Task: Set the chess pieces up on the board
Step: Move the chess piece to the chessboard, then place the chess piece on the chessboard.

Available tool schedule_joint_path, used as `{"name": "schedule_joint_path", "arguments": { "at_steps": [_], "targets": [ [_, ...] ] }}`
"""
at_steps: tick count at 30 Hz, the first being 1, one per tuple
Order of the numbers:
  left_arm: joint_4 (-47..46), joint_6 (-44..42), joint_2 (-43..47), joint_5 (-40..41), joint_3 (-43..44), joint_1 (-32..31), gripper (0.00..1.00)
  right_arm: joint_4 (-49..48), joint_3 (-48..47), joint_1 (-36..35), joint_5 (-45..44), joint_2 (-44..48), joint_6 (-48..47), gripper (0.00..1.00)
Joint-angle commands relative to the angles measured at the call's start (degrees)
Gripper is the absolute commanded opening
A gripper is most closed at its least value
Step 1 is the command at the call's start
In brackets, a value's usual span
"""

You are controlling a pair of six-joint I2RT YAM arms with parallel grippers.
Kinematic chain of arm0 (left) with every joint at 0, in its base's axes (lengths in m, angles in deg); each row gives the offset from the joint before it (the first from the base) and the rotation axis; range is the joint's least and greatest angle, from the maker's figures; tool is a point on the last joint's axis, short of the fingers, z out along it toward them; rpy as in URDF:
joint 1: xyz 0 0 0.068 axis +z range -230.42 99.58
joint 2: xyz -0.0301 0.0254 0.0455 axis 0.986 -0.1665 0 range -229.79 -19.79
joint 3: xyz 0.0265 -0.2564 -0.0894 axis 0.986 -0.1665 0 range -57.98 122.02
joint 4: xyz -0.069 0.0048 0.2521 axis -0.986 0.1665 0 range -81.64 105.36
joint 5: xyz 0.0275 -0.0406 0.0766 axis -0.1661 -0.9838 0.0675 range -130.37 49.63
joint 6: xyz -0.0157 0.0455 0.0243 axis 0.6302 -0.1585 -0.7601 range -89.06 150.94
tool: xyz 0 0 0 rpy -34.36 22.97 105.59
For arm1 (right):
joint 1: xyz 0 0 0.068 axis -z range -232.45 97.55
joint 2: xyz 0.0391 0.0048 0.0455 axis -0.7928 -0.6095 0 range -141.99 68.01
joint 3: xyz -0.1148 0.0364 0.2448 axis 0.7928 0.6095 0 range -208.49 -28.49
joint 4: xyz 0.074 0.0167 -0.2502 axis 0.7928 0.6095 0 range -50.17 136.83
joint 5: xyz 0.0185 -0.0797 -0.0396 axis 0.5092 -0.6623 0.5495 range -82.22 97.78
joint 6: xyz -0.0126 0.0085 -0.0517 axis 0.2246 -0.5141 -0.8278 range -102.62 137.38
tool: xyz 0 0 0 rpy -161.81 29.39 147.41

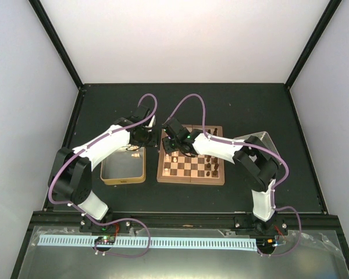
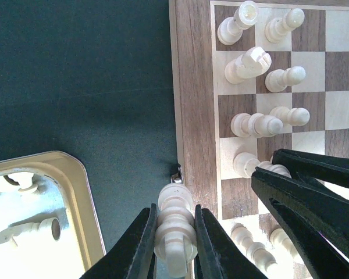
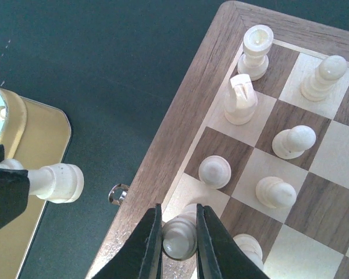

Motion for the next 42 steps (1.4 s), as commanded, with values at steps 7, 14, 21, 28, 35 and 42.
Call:
{"name": "schedule_joint_path", "arguments": {
  "at_steps": [7, 14, 21, 28, 35, 42],
  "targets": [
    [-0.6, -0.2, 1.3, -0.8, 0.1, 0.6, 0.02, -0.4, -2.1, -0.2, -1.6, -1.3, -0.8, 0.17],
    [-0.5, -0.1, 1.4, -2.4, 0.3, 0.6, 0.02, -1.1, -0.7, -0.1, -0.1, 3.8, 0.2, 0.31],
    [-1.9, 0.2, 1.2, -5.2, 0.1, -0.7, 0.03, -4.8, 7.0, 0.7, -2.2, 13.8, 4.2, 0.38],
    [-2.2, 1.0, -1.0, -2.2, 1.1, -5.6, 0.03, -8.2, 19.7, 4.5, -8.5, 24.6, 10.9, 0.4],
    [-0.4, 1.8, -5.1, 3.2, 3.1, -10.0, 0.03, -9.6, 27.2, 7.3, -11.2, 31.9, 13.0, 0.41],
    [-0.7, 2.0, -7.1, 3.5, 4.3, -11.0, 0.04, -9.3, 28.1, 8.0, -10.6, 32.5, 13.2, 0.42]
  ]
}}
